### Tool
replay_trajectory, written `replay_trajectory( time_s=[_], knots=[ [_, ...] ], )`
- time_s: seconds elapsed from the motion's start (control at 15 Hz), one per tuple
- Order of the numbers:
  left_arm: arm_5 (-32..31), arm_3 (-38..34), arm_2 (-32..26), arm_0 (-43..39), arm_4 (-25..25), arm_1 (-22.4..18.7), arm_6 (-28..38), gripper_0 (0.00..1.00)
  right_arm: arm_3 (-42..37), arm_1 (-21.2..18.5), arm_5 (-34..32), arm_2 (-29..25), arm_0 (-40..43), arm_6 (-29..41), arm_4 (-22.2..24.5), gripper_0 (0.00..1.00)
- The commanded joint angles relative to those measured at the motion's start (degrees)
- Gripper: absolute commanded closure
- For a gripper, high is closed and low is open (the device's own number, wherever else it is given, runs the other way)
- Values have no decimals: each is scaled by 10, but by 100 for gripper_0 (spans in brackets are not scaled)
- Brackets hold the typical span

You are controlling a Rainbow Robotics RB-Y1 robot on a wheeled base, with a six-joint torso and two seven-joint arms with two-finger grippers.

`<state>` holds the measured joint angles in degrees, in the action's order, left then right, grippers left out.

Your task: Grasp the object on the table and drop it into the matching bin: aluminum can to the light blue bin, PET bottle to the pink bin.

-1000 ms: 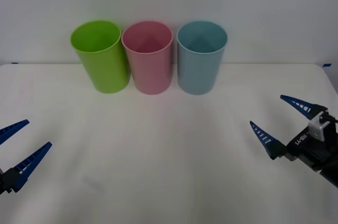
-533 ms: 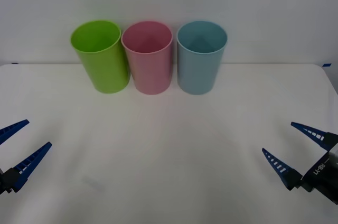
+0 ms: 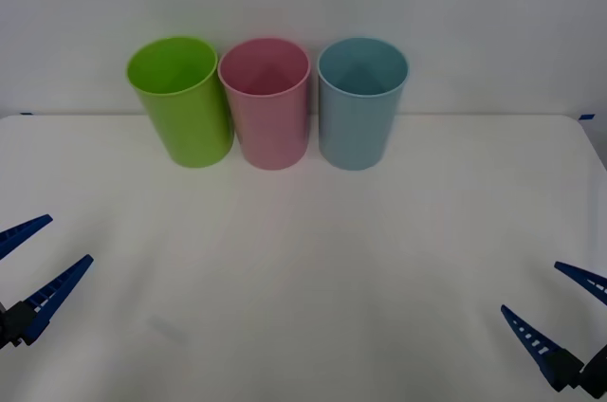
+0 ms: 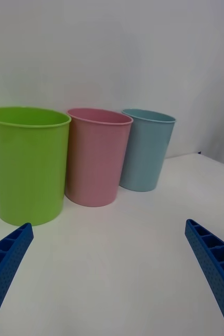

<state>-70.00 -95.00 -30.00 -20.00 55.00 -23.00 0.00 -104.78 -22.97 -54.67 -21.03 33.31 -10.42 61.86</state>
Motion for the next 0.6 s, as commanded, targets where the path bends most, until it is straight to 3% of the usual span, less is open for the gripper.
replay_trajectory(
  time_s=[0.07, 0.6],
  knots=[
    [0, 0, 0, 0, 0, 0, 0, 0, 0, 0, -14, -12, 11, 1, -14, 0],
    [0, 0, 0, 0, 0, 0, 0, 0, -1, 0, -32, -15, 17, 1, -17, 0]
  ],
)
